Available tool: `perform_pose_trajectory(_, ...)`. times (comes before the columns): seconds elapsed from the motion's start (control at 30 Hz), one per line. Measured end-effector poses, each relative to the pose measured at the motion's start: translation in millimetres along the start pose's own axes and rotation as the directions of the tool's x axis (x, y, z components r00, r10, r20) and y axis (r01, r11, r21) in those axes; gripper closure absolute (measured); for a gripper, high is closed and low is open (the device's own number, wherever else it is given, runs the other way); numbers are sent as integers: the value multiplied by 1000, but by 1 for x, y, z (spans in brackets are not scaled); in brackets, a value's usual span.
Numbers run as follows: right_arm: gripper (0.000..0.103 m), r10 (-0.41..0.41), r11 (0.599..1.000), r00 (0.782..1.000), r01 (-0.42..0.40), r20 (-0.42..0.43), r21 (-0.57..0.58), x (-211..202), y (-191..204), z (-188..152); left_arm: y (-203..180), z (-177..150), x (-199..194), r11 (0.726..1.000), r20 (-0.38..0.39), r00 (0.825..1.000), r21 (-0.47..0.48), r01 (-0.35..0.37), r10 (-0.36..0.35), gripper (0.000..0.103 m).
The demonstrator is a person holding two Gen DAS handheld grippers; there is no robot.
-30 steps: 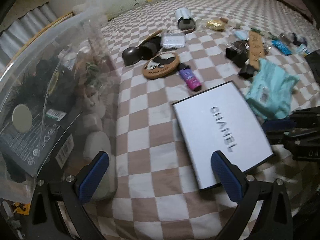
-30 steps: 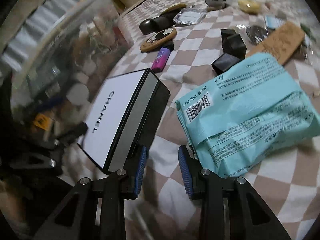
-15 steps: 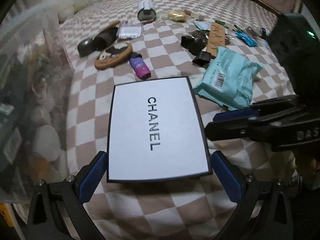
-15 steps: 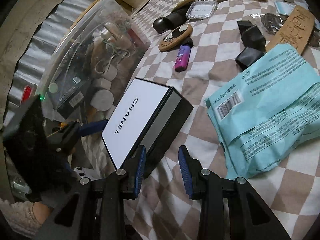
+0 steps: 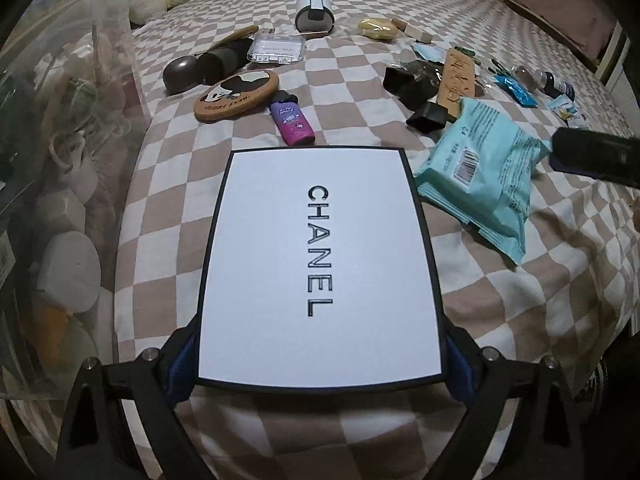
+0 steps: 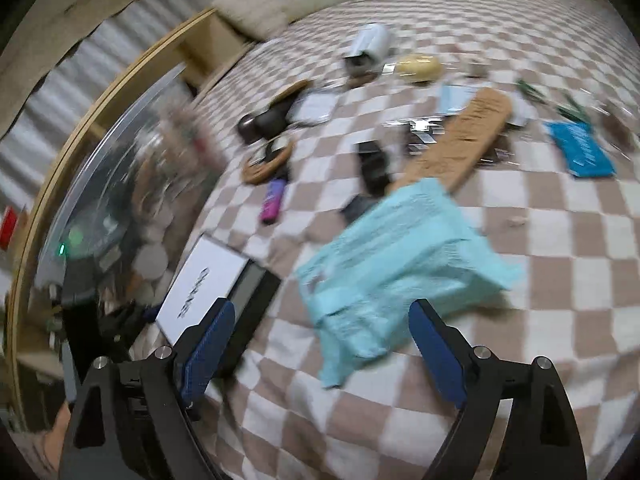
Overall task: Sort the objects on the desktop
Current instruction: 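Lift the CHANEL box with the left tool while the right tool holds the wipes pack, then raise the wipes pack upright with the right tool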
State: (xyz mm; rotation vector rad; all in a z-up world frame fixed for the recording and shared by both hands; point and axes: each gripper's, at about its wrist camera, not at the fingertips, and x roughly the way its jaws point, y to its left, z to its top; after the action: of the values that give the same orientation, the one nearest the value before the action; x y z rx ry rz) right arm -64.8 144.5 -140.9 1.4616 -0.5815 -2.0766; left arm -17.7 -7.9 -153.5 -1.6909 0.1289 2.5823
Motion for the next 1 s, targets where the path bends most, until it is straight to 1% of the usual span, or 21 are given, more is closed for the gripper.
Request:
perform_pose_trajectory(0.1,14,49,989,999,-50,6,137,-7,-23,0,1,0,0,1000,0,1000,-10,4,-4,6)
perform_pose_trajectory(0.17,14,81,970,997,-82,14,227,-11,-39,-1,1,1,1,1000,-1,1000,-13,3,-3,6)
perform_pose_trajectory(0.23,15,133,942,991,-132,16,307,-1,-52,-8,0,1,1,1000,-3,1000,-14,-1,1,6)
perform_pose_trajectory(0.3,24,143,932,990,-140,15,336,9,-59,-9,0,2,1,1000,-4,1000,-16,-1,1,6)
perform_pose_trajectory(0.33,25,134,930,991,-132,16,343,15,-63,-8,0,2,1,1000,-5,1000,-18,1,-1,6)
perform_pose_trajectory(0.37,29,131,930,991,-132,26,344,20,-66,-7,0,2,1,1000,-5,1000,-20,2,-2,6)
perform_pose_trajectory(0.4,29,129,930,991,-135,38,343,25,-68,-5,1,2,1,1000,-5,1000,-22,4,-4,6)
perform_pose_trajectory(0.47,29,128,931,990,-141,61,336,32,-72,-2,1,2,1,1000,-5,1000,-23,8,-8,6)
perform_pose_trajectory(0.53,29,111,940,991,-128,71,316,39,-70,3,1,2,1,1000,-6,1000,-23,9,-9,6)
perform_pose_trajectory(0.67,29,46,974,995,-65,93,219,48,-57,7,-1,2,2,1000,-6,1000,-15,2,-2,6)
perform_pose_trajectory(0.73,29,-2,989,995,-13,104,146,50,-46,8,-1,3,2,1000,-6,1000,-14,1,-1,6)
perform_pose_trajectory(0.77,33,-26,993,994,13,109,114,49,-41,8,-2,3,2,1000,-8,1000,-13,0,-1,6)
perform_pose_trajectory(0.8,45,-57,995,991,48,118,85,47,-35,8,-3,4,2,1000,-8,1000,-14,1,-1,6)
perform_pose_trajectory(0.83,49,-67,996,990,58,125,74,45,-34,9,-3,4,2,1000,-7,1000,-15,3,-3,6)
perform_pose_trajectory(0.9,60,-51,996,991,41,126,83,40,-33,13,-2,4,2,1000,-8,1000,-16,5,-5,6)
perform_pose_trajectory(1.0,68,-26,995,992,13,127,99,25,-28,20,-2,4,1,1000,-9,1000,-20,4,-4,6)
